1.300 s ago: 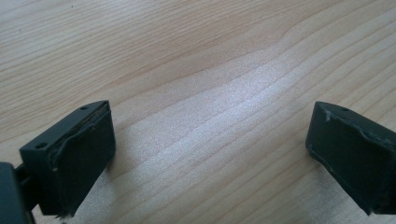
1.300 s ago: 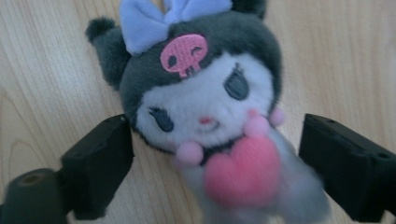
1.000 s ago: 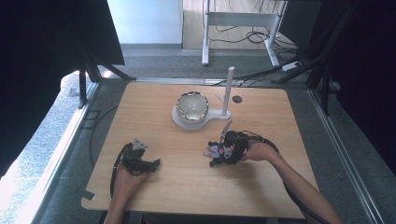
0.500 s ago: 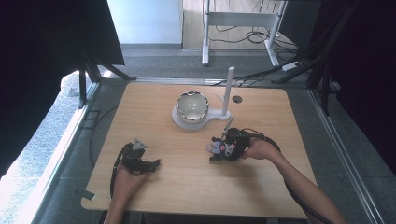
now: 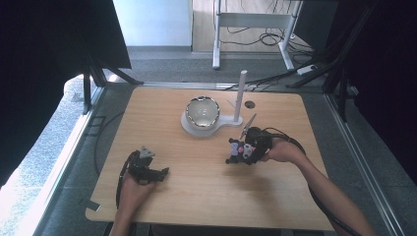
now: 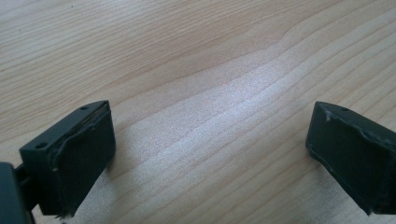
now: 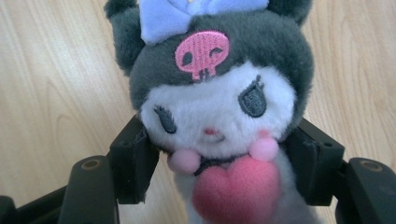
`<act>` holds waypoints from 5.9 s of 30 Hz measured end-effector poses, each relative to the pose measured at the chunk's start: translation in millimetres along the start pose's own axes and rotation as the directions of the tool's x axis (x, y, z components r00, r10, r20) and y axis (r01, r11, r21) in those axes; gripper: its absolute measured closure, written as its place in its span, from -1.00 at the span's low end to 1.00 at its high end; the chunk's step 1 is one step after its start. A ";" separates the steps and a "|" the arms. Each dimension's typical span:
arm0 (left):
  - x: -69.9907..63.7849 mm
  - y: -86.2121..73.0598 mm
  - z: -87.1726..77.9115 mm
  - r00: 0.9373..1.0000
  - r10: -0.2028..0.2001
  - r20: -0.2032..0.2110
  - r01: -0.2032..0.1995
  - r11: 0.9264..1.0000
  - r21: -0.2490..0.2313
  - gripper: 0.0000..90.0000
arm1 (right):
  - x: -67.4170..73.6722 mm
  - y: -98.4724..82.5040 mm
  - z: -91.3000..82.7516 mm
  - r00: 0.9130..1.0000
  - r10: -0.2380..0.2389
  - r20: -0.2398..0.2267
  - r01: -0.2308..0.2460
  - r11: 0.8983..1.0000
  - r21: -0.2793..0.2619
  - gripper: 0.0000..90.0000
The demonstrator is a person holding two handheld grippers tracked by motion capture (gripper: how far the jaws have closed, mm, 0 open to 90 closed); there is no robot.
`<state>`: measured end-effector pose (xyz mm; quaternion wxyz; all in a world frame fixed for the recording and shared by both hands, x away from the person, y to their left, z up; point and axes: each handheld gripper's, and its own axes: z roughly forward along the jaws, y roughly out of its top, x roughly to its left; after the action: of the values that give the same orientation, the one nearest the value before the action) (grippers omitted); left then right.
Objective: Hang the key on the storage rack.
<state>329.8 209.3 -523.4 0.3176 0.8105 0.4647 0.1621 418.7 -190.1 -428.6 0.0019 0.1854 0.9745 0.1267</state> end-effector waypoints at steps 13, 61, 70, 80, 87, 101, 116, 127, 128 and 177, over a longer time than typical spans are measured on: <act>-0.1 0.0 0.2 1.000 -0.002 -0.002 0.002 1.000 -0.003 -0.97 | -15.2 -6.7 -43.9 0.997 0.075 0.003 -0.075 0.997 -0.011 -0.27; 0.7 0.8 0.1 1.000 0.008 0.004 -0.008 1.000 0.005 -0.97 | -98.6 8.7 -163.9 0.928 0.339 0.155 -0.314 0.935 -0.166 -0.26; 0.4 0.7 0.1 1.000 0.004 0.006 -0.004 1.000 0.004 -0.97 | -111.8 23.7 -165.7 0.921 0.353 0.165 -0.323 0.929 -0.183 -0.26; 0.4 0.7 0.1 1.000 0.004 0.007 -0.004 1.000 0.004 -0.97 | -122.2 36.5 -163.6 0.914 0.369 0.170 -0.332 0.919 -0.212 -0.25; 0.5 0.8 -0.1 1.000 0.004 0.011 -0.004 1.000 0.007 -0.97 | -115.5 45.8 -164.7 0.925 0.347 0.156 -0.312 0.926 -0.211 -0.25; 0.5 0.8 0.1 1.000 0.007 0.006 -0.007 1.000 0.004 -0.97 | -93.3 42.6 -144.3 0.944 0.313 0.104 -0.295 0.943 -0.156 -0.26; 0.1 0.7 0.5 1.000 0.003 0.003 -0.003 1.000 -0.002 -0.97 | -96.0 29.6 -96.3 0.943 0.325 0.071 -0.315 0.940 -0.129 -0.26; 0.1 0.6 0.6 1.000 0.003 0.003 -0.003 1.000 -0.002 -0.97 | -101.7 30.2 -75.7 0.936 0.333 0.114 -0.320 0.940 -0.119 -0.29; 0.1 0.6 0.6 1.000 0.003 0.002 -0.003 1.000 -0.002 -0.97 | -102.2 30.0 -74.1 0.936 0.334 0.114 -0.320 0.940 -0.119 -0.29; 0.2 0.6 0.4 1.000 0.005 0.002 -0.005 1.000 0.001 -0.97 | -58.4 3.6 -67.2 0.950 0.223 0.218 -0.197 0.971 -0.138 -0.83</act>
<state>330.5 209.2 -523.3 0.3174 0.8120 0.4623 0.1618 471.0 -224.5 -365.2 0.1128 0.3013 0.9334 0.1593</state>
